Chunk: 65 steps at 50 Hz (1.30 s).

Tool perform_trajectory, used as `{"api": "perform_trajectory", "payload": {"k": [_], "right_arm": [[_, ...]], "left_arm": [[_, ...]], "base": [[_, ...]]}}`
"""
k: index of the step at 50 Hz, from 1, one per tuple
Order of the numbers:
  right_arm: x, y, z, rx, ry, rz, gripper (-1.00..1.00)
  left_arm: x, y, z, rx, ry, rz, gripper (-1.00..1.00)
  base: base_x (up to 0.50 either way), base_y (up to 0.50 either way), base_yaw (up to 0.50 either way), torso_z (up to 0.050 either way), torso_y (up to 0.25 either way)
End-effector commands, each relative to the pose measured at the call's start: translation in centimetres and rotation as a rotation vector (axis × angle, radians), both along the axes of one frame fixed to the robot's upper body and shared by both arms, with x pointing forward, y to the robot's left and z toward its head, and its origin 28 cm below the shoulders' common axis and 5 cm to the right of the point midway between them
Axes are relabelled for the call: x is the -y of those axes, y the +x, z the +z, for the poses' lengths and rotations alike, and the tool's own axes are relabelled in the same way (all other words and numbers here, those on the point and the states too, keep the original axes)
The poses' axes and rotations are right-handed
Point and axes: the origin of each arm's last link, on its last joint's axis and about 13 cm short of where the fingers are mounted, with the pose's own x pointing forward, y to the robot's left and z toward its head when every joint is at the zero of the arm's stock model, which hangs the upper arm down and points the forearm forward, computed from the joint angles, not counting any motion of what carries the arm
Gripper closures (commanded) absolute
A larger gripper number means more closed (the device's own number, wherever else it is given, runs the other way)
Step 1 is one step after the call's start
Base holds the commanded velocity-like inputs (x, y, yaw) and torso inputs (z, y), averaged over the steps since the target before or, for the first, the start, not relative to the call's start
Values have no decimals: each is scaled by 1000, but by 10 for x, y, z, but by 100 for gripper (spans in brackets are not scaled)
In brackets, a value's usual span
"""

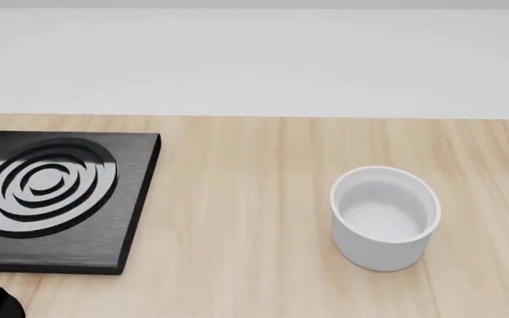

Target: Put the frying pan on the cabinet shelf.

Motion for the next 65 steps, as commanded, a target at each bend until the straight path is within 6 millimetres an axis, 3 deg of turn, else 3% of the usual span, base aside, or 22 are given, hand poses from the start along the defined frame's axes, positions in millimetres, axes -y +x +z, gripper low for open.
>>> {"api": "perform_trajectory", "payload": {"k": [1, 9, 20, 37, 57, 65], "right_arm": [[2, 2, -1, -4, 1, -4, -100], [3, 1, -2, -2, 3, -12, -100], [3, 1, -1, -3, 1, -13, -100], [2, 1, -2, -7, -3, -12, -100], [3, 2, -4, -6, -5, -12, -100], [2, 1, -2, -7, -7, -10, -100]], "left_arm": [[-20, 19, 18, 48, -29, 103, 100], [-26, 38, 18, 47, -86, 149, 100], [-44, 46, 14, 32, -136, 278, 100], [-63, 45, 15, -10, -114, 387, 100], [-70, 42, -12, -85, -105, 441, 100], [-73, 38, -13, -93, -103, 452, 100]], "base": [[0, -3, 0, 0, 0], [0, 0, 0, 1, 3], [0, 0, 0, 0, 2], [0, 0, 0, 1, 2], [0, 0, 0, 1, 2], [0, 0, 0, 0, 1]]}}
